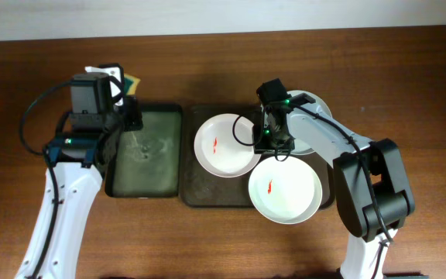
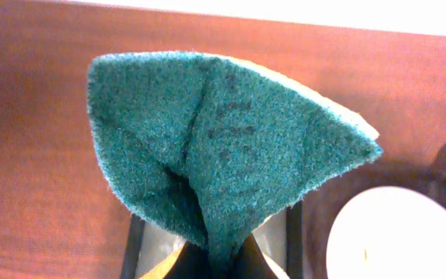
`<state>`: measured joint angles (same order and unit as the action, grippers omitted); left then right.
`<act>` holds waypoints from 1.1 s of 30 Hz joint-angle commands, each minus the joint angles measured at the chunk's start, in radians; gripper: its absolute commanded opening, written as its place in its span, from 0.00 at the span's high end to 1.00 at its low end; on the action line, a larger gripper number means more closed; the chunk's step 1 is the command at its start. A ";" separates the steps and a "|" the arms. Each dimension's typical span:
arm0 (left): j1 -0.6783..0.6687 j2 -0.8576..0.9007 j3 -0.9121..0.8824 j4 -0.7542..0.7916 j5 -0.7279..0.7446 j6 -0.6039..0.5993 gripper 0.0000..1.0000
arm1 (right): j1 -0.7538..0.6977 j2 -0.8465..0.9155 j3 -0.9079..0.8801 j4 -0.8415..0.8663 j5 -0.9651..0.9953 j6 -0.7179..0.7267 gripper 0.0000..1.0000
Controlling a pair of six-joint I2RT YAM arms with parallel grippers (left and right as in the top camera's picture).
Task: Clean dirty plates on tray and stack at the side
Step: 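Grasp the green sponge with left gripper and lift it out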
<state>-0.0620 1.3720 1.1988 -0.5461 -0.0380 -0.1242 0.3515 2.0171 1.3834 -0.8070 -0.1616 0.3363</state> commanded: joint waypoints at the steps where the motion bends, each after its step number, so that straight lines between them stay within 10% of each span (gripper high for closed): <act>1: -0.004 -0.035 0.020 0.031 -0.014 -0.010 1.00 | 0.008 0.011 -0.009 -0.001 0.012 0.002 0.47; 19: -0.003 -0.026 0.076 0.022 -0.011 0.029 1.00 | 0.008 0.011 -0.009 -0.005 0.010 0.002 0.40; 33: -0.003 0.544 0.877 -0.810 0.007 0.034 1.00 | 0.006 0.011 0.020 -0.004 -0.045 0.002 0.56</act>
<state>-0.0620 1.8004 1.9842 -1.2793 -0.0418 -0.1081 0.3515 2.0171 1.3838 -0.8104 -0.1928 0.3382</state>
